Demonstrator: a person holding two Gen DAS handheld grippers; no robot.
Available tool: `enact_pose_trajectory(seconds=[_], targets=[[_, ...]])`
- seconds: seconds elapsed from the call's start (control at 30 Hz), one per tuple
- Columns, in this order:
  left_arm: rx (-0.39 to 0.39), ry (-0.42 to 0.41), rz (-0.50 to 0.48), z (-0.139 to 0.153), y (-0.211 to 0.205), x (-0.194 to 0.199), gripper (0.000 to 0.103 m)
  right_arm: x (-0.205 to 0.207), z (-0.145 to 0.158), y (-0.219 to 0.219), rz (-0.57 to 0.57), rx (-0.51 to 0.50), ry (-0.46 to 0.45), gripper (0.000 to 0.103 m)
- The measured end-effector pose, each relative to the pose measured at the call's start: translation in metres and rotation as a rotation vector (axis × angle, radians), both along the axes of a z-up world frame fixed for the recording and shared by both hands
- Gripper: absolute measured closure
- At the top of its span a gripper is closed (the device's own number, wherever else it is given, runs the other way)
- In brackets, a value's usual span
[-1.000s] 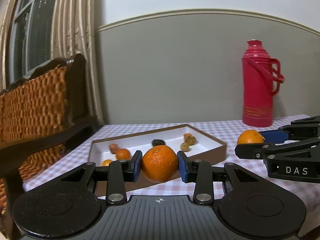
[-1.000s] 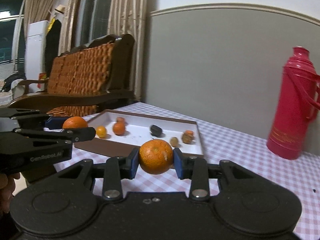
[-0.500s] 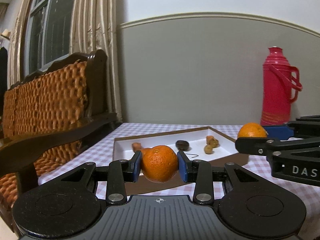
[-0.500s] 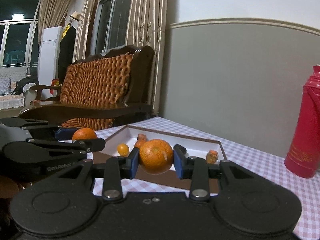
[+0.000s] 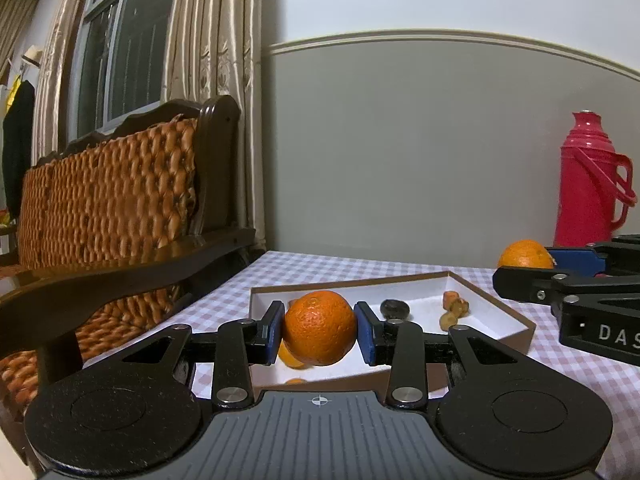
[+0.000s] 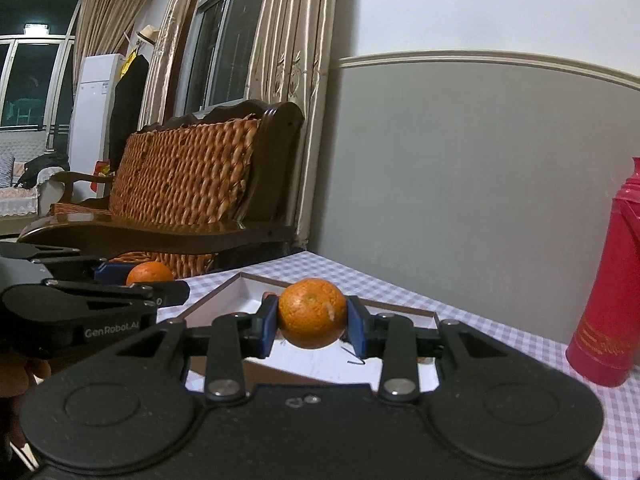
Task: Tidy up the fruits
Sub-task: 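Carry both held mandarins back over the white box, then lower both mandarins into the box and open both tools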
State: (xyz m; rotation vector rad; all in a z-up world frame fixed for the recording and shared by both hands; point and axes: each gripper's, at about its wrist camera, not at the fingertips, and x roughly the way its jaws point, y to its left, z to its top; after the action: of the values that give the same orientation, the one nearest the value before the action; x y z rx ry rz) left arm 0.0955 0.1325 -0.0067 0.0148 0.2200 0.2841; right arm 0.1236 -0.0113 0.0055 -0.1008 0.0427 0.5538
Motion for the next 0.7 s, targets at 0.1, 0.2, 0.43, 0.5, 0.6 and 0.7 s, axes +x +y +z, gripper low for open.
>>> enact_pose_trajectory(seconds=[0.1, 0.2, 0.43, 0.5, 0.6, 0.7], targets=[[0.0, -0.009, 0.003, 0.001, 0.003, 0.01, 0.065, 0.009, 0.001, 0.002, 0.001, -0.003, -0.003, 0.076], [-0.006, -0.014, 0.012, 0.003, 0.007, 0.019, 0.065, 0.016, 0.0, 0.002, -0.001, -0.005, -0.005, 0.076], [-0.015, -0.024, 0.026, 0.005, 0.016, 0.038, 0.065, 0.038, 0.003, 0.0, -0.025, 0.022, 0.002, 0.075], [-0.015, -0.023, 0.027, 0.006, 0.018, 0.042, 0.065, 0.043, 0.004, -0.001, -0.032, 0.026, 0.0, 0.075], [-0.011, -0.021, 0.025, 0.007, 0.02, 0.05, 0.065, 0.05, 0.005, -0.001, -0.034, 0.029, 0.001, 0.075], [-0.006, -0.02, 0.023, 0.008, 0.019, 0.059, 0.065, 0.058, 0.005, 0.002, -0.036, 0.03, 0.006, 0.075]])
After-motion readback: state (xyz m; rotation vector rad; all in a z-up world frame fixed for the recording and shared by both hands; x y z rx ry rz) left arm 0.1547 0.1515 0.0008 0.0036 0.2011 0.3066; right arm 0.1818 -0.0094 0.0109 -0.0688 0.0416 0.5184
